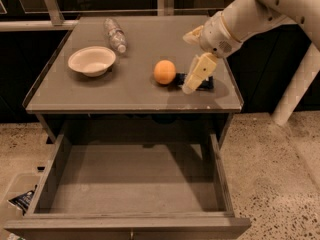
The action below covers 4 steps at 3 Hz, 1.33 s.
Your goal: Place orange into top drawer
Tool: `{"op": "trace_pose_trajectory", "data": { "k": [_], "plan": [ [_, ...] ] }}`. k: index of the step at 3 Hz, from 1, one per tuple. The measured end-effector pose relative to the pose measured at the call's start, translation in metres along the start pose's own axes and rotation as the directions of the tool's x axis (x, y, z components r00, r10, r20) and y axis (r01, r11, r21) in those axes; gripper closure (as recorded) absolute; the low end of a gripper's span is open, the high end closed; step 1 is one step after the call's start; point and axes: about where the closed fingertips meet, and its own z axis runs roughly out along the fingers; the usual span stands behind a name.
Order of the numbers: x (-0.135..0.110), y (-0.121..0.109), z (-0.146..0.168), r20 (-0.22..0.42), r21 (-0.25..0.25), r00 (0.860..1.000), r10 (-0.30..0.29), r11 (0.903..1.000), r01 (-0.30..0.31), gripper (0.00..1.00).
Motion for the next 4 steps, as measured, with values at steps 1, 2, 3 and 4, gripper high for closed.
{"op": "trace_pose_trajectory", "data": {
  "k": [1, 2, 3, 4],
  "plan": [
    [-0.033, -0.036, 0.020, 0.163, -0.028, 0.986, -0.026, 0.9991, 0.031, 0.00],
    [-0.043, -0.051, 0.005, 0.195, 0.015, 0.980, -0.039, 0.9992, 0.037, 0.00],
    [-0.043, -0.051, 0.005, 0.194, 0.014, 0.980, -0.039, 0.9992, 0.037, 0.00],
    [-0.037, -0.039, 0.035, 0.178, -0.046, 0.984, -0.025, 0.9984, 0.034, 0.00]
  ]
}}
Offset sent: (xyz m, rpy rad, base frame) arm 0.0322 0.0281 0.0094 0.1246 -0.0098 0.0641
